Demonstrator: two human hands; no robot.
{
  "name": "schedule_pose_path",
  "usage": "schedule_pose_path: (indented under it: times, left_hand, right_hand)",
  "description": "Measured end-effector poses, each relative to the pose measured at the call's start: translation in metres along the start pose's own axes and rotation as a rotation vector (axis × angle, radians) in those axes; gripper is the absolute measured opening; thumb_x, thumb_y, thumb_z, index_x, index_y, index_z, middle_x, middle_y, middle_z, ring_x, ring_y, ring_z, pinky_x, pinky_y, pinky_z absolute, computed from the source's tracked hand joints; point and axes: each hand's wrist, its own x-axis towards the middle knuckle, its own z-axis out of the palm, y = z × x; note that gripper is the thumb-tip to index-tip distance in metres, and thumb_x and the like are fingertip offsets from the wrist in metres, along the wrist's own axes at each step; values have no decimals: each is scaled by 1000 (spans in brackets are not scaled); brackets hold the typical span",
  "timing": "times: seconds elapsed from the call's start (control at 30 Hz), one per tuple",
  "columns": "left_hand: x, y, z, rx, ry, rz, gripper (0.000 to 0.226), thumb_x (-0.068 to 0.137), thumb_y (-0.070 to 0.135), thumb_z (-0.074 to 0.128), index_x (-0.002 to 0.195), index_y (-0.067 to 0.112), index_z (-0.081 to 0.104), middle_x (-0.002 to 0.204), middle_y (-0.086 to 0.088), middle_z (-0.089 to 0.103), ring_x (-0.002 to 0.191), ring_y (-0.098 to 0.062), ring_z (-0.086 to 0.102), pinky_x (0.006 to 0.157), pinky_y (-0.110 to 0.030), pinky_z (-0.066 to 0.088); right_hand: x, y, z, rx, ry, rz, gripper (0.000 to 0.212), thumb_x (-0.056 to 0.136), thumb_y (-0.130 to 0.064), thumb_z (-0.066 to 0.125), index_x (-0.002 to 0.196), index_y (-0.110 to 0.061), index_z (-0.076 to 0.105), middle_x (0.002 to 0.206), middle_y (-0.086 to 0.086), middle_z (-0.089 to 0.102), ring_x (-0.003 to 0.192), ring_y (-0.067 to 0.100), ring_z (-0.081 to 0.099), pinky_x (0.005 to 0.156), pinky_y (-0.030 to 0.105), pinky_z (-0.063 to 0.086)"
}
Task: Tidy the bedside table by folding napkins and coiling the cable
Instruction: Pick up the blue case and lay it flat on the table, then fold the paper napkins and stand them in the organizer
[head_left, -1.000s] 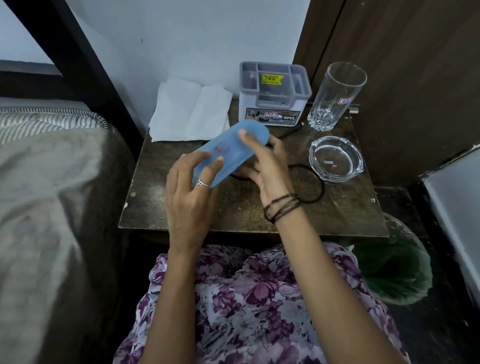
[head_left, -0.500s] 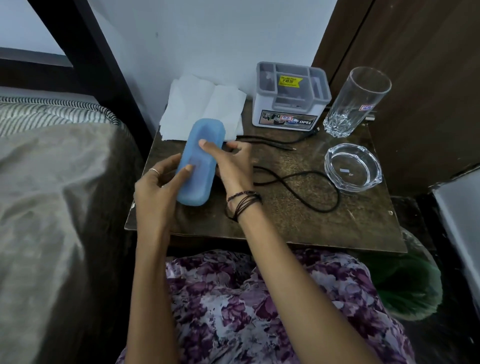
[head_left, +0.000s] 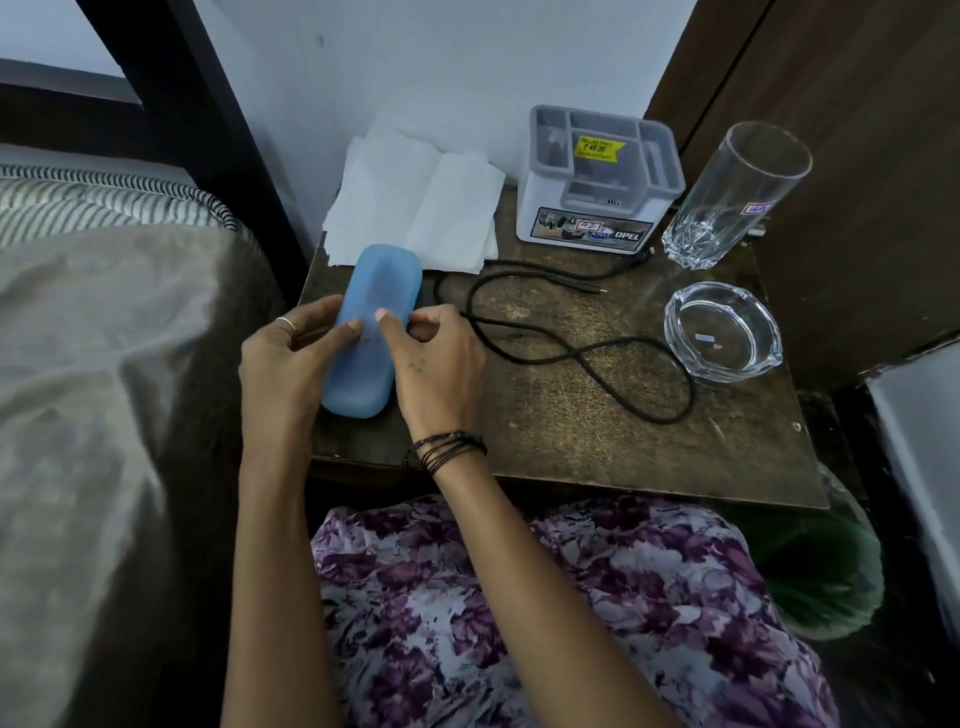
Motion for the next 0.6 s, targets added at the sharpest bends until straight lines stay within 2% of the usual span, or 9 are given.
schedule_pose_path:
  times: [0.13,0.23,0.3,0.37,0.47,0.53,0.6]
  left_hand:
    - [-4,5,3,197,21,87,37,85,20,65,121,13,62,113,-5,66,102,-11,60,87,-24,45]
    - [-13,14,13,400,82,238,38,86,16,63,123,7,59,125,-9,61,112,-18,56,89,-15,36]
    - [-19,22,23,461,96,355,35,86,13,63,120,4,61,124,-11,61,113,-21,56,86,-11,32]
    - [-16,35,34,451,88,413,30,86,12,62,116,6,64,121,-10,64,112,-21,57,88,-14,33]
    - [7,53,48,419,64,452,29,88,14,59,115,9,66,119,-7,66,111,-18,59,94,-20,38]
    - [34,62,56,433,50,431,31,89,14,57,119,9,63,122,-6,64,113,-18,58,96,-24,40]
    - [62,63,61,533,50,368,35,90,13,55,124,7,58,130,-10,58,118,-24,54,98,-29,38]
  right_hand:
    - [5,3,-6,-25,-43,-9,32,80,-46,67,93,-17,62,86,-5,63,81,14,60,62,25,45]
    - [10,4,-16,-37,-48,-21,33,79,-48,67,93,-19,64,80,-9,61,77,10,59,57,21,43]
    - [17,2,-26,-63,-14,-52,31,80,-47,66,92,-19,65,78,-10,60,75,9,58,56,19,42]
    - [28,-3,-38,-97,21,-96,27,82,-42,65,92,-17,66,81,-5,65,78,13,61,58,20,43]
    - [54,-14,-53,-237,66,-200,28,87,-33,62,102,-10,65,99,8,70,95,23,63,74,29,46]
    - [74,-21,-58,-359,75,-245,27,90,-30,59,103,-7,62,106,12,67,98,27,61,71,29,45]
    - [93,-27,-58,-478,66,-267,21,91,-27,56,94,-6,59,103,16,65,96,31,61,63,27,36]
